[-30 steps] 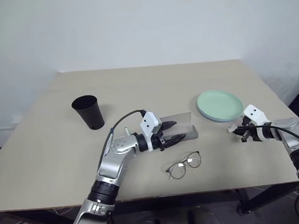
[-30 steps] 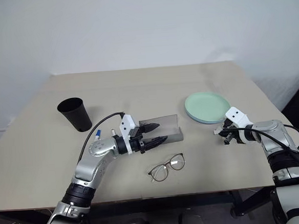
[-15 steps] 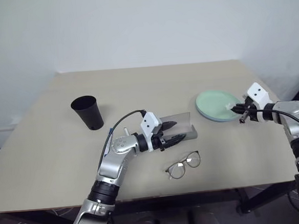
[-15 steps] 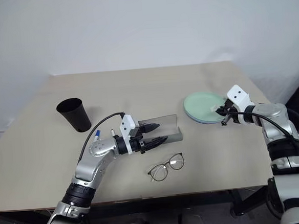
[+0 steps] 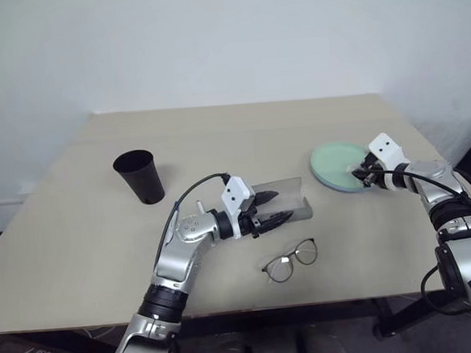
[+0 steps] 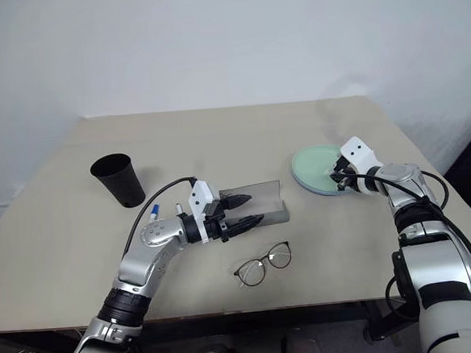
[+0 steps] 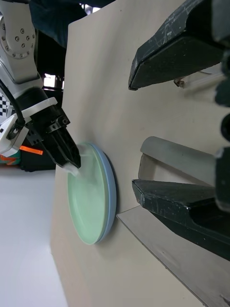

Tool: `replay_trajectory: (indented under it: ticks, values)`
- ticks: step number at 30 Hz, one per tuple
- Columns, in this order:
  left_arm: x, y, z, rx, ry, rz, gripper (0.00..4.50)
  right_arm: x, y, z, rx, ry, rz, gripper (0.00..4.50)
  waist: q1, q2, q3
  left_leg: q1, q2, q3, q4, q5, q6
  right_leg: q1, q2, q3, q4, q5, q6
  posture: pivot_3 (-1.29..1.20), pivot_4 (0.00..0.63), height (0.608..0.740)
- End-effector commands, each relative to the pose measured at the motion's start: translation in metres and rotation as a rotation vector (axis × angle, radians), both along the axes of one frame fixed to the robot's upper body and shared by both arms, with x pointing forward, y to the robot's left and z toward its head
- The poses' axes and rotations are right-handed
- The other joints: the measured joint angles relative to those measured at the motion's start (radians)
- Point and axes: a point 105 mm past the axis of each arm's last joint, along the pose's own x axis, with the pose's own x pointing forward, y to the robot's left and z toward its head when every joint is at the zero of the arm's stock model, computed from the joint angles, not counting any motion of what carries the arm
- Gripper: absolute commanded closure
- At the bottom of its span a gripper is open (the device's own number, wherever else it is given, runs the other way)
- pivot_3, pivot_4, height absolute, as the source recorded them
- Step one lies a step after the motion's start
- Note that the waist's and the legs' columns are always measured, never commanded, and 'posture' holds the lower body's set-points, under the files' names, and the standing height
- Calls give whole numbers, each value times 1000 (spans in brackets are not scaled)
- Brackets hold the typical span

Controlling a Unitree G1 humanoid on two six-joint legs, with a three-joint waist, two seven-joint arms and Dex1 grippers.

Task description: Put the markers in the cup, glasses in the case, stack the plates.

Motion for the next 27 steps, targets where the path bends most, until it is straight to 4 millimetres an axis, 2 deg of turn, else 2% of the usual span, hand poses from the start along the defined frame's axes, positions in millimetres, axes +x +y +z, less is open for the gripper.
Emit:
replay_trajectory:
  ticks: [1, 2, 6, 10, 17, 22, 27]
  values:
    - [2, 1, 14, -15, -56, 3, 1356, 7, 3, 20, -11, -69, 32, 1548, 0, 0, 0, 0, 0, 0, 0, 0, 0, 0, 0, 0, 0, 0, 0, 0, 0, 732]
    - [2, 1, 14, -15, -56, 3, 1356, 6, 3, 21, -9, -70, 40, 1183, 0, 0, 0, 0, 0, 0, 0, 0, 0, 0, 0, 0, 0, 0, 0, 0, 0, 732]
    - [3, 0, 14, -12, -56, 2, 1356, 4, 4, 24, -13, -83, 68, 1183, 0, 0, 0, 0, 0, 0, 0, 0, 0, 0, 0, 0, 0, 0, 0, 0, 0, 732]
    - [3, 0, 14, -16, -38, -6, 1356, -1, 14, 41, 39, -147, 172, 1183, 0, 0, 0, 0, 0, 0, 0, 0, 0, 0, 0, 0, 0, 0, 0, 0, 0, 732]
    - [-1, 3, 8, 46, 54, -62, 1356, -15, 20, 52, -97, -305, 312, 1183, 0, 0, 0, 0, 0, 0, 0, 0, 0, 0, 0, 0, 0, -3, 4, 0, 0, 732]
    - [0, 5, 11, 83, 86, -93, 1356, -35, 40, 58, 3, -320, 454, 1183, 0, 0, 0, 0, 0, 0, 0, 0, 0, 0, 0, 0, 0, -3, 5, 0, 0, 732]
    - [-3, 2, 15, 126, 85, -169, 1356, -61, 53, 47, 175, -212, 555, 1183, 1, 0, 0, 1, 1, -1, 0, 0, 0, 1, 0, 0, 0, -3, 5, 0, 0, 732]
